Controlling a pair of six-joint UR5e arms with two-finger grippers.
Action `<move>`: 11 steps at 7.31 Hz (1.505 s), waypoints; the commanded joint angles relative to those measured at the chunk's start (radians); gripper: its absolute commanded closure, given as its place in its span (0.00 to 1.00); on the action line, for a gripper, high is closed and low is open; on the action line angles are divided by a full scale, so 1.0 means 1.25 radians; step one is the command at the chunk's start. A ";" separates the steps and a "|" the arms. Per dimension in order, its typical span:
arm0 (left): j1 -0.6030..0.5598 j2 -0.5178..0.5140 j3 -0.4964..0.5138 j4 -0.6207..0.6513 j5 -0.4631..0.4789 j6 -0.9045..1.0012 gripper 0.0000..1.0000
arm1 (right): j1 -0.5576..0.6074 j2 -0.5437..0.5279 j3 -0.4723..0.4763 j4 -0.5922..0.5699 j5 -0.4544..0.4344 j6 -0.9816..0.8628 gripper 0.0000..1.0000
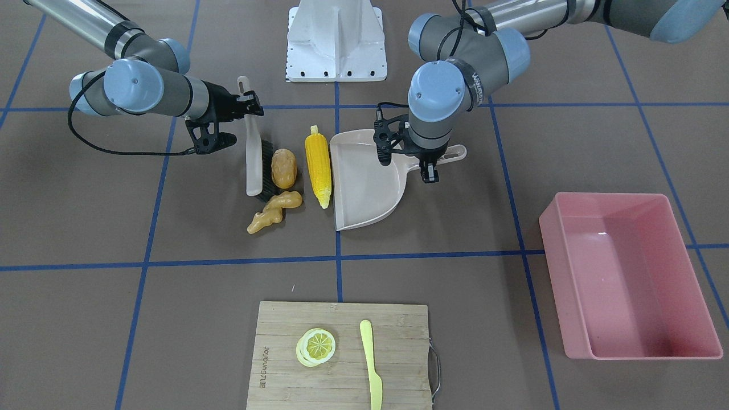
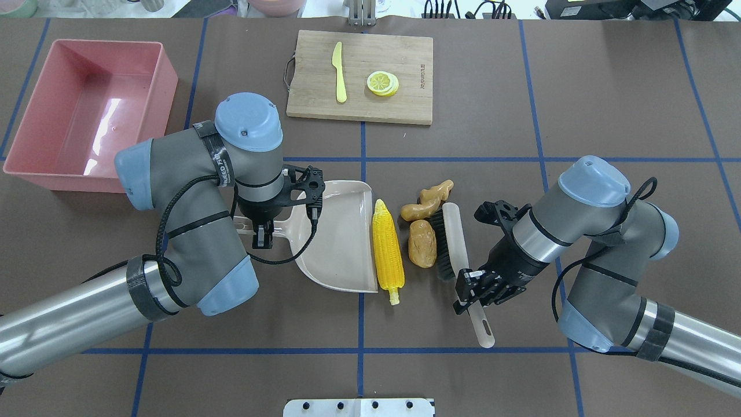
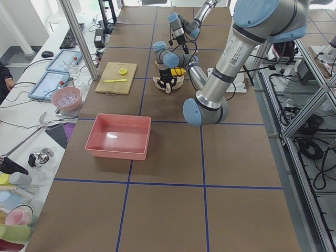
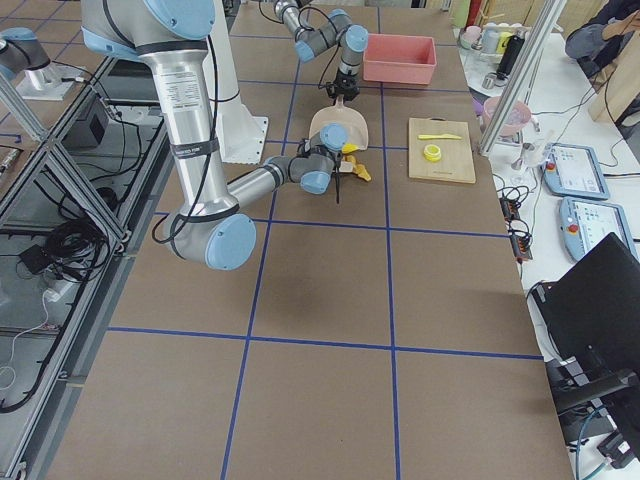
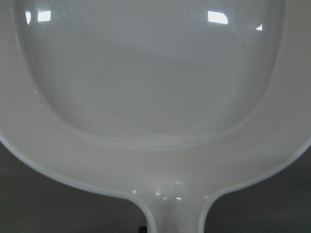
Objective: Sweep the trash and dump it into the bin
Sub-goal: 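Sweep the corn and potato into the dustpan with the right-held brush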
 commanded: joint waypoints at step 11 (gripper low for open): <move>0.004 -0.022 0.013 -0.006 -0.002 -0.002 1.00 | -0.103 0.202 -0.072 -0.011 -0.125 0.151 1.00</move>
